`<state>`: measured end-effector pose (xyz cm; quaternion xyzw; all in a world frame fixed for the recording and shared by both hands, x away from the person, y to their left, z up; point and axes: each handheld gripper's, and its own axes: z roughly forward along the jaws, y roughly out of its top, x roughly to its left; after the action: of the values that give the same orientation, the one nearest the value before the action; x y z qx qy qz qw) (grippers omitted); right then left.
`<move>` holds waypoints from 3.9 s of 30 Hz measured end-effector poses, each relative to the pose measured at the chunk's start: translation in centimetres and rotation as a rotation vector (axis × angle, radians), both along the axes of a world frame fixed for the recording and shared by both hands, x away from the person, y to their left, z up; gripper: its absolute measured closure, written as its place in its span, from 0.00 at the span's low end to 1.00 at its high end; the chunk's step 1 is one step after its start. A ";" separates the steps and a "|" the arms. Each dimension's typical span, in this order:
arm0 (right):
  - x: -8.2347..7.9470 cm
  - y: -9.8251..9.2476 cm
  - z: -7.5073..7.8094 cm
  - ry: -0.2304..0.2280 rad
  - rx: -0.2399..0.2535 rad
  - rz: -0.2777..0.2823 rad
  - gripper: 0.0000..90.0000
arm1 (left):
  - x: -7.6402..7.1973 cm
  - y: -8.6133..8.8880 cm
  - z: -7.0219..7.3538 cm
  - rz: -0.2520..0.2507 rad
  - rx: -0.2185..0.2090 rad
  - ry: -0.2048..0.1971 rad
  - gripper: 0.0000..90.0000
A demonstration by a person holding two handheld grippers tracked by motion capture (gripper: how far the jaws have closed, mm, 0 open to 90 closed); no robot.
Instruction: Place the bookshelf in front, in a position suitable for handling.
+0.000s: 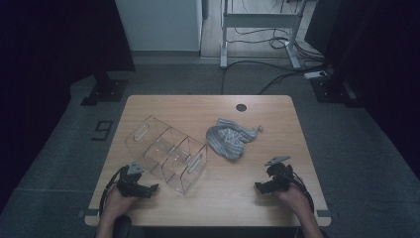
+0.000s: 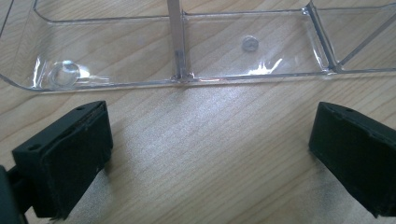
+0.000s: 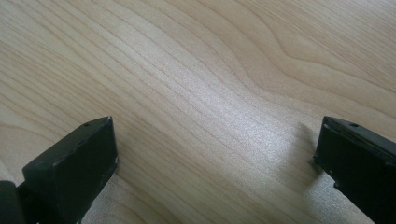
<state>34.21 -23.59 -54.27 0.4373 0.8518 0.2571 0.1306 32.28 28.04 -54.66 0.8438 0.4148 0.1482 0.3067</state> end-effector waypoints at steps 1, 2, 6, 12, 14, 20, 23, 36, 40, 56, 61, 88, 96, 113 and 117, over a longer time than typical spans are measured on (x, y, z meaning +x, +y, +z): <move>0.0 0.0 0.0 0.001 -0.001 -0.001 0.00 | 0.0 0.0 0.0 -0.001 -0.002 -0.002 0.00; 0.0 0.0 0.0 0.001 -0.001 -0.002 0.00 | 0.0 0.0 0.0 -0.002 -0.002 -0.005 0.00; 0.1 0.1 0.0 0.006 -0.003 -0.008 0.00 | 0.0 0.0 -0.1 -0.001 -0.004 -0.009 0.00; 0.2 0.2 0.1 0.016 -0.010 -0.007 0.00 | 0.1 0.0 -0.1 -0.002 -0.008 -0.012 0.00; 0.2 0.2 0.1 0.020 -0.014 -0.008 0.00 | 0.1 0.0 -0.1 0.000 -0.010 -0.012 0.00; 0.3 0.3 0.2 0.030 -0.022 -0.001 0.00 | 0.1 -0.1 -0.1 0.005 -0.010 -0.012 0.00; 0.4 0.2 0.3 0.037 -0.025 0.006 0.00 | 0.1 -0.1 -0.1 0.005 -0.010 -0.012 0.00; 0.5 0.0 1.5 0.007 0.021 0.018 0.00 | 0.1 -0.1 -0.2 0.005 -0.013 -0.015 0.00; 0.5 0.2 2.2 -0.018 0.051 0.026 0.00 | 0.1 -0.1 -0.2 0.005 -0.013 -0.016 0.00; 1.9 0.6 4.4 -0.092 0.131 0.017 0.00 | 0.1 -0.1 -0.2 0.005 -0.012 -0.016 0.00; 2.3 1.2 4.6 -0.098 0.130 0.027 0.00 | 0.1 -0.1 -0.2 0.005 -0.013 -0.017 0.00; 7.7 5.2 5.7 -0.096 0.177 0.079 0.00 | 0.1 -0.1 -0.2 0.006 -0.013 -0.018 0.00; 9.2 6.6 5.7 -0.094 0.181 0.093 0.00 | 0.1 -0.1 -0.2 0.005 -0.013 -0.017 0.00; 13.2 9.8 4.4 -0.068 0.178 0.099 0.00 | 0.1 -0.1 -0.2 0.006 -0.014 -0.020 0.00; 14.0 10.3 3.6 -0.043 0.175 0.091 0.01 | 0.1 -0.1 -0.2 0.006 -0.014 -0.020 0.00</move>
<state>48.26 -13.26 -50.67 0.4022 0.8422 0.3454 0.0985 32.39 27.93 -54.86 0.8387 0.4153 0.1547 0.3164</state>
